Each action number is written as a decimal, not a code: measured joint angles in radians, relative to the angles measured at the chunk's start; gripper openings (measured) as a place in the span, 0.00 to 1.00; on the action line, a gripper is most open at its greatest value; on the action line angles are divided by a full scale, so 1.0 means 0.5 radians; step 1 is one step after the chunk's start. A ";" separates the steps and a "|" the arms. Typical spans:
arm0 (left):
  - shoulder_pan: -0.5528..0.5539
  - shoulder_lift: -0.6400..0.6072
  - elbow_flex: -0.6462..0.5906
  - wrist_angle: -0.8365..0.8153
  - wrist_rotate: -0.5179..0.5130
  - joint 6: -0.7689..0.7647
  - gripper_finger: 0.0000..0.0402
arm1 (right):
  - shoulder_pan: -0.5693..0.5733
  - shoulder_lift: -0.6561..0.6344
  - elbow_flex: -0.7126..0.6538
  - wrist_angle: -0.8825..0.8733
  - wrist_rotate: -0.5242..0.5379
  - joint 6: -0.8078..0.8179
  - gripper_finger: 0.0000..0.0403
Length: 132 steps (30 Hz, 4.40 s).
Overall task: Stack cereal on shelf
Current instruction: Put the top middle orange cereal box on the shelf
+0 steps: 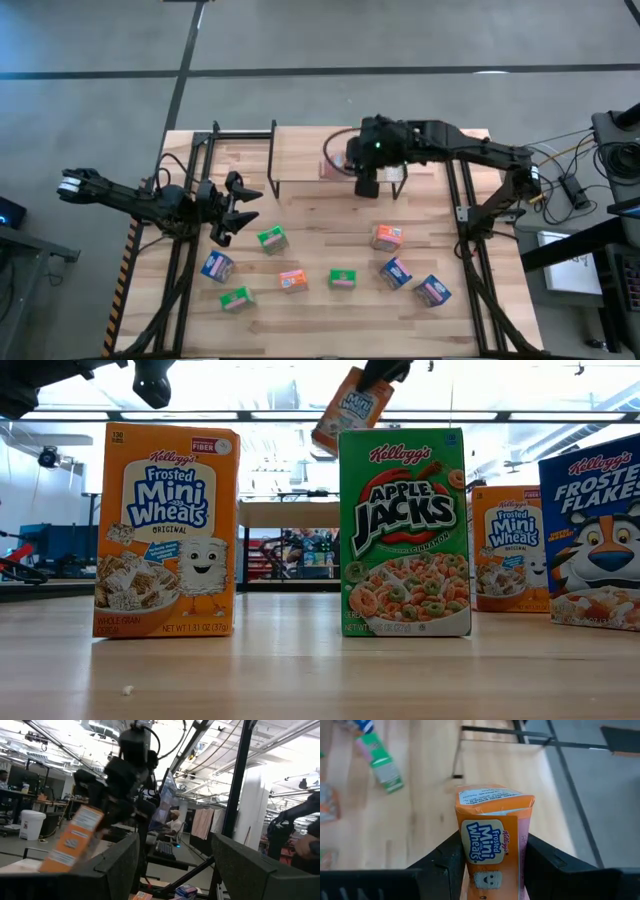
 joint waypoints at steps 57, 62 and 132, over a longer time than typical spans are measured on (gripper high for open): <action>0.000 0.000 0.000 0.002 -0.002 0.002 0.58 | -0.377 0.144 0.006 0.181 -0.009 -0.236 0.62; -0.001 0.007 0.000 -0.001 -0.003 0.002 0.58 | -0.343 0.018 0.005 0.185 -0.009 -0.177 0.57; -0.001 0.037 -0.001 0.005 -0.005 0.025 0.58 | -0.411 0.462 -0.848 1.811 0.116 -0.354 0.02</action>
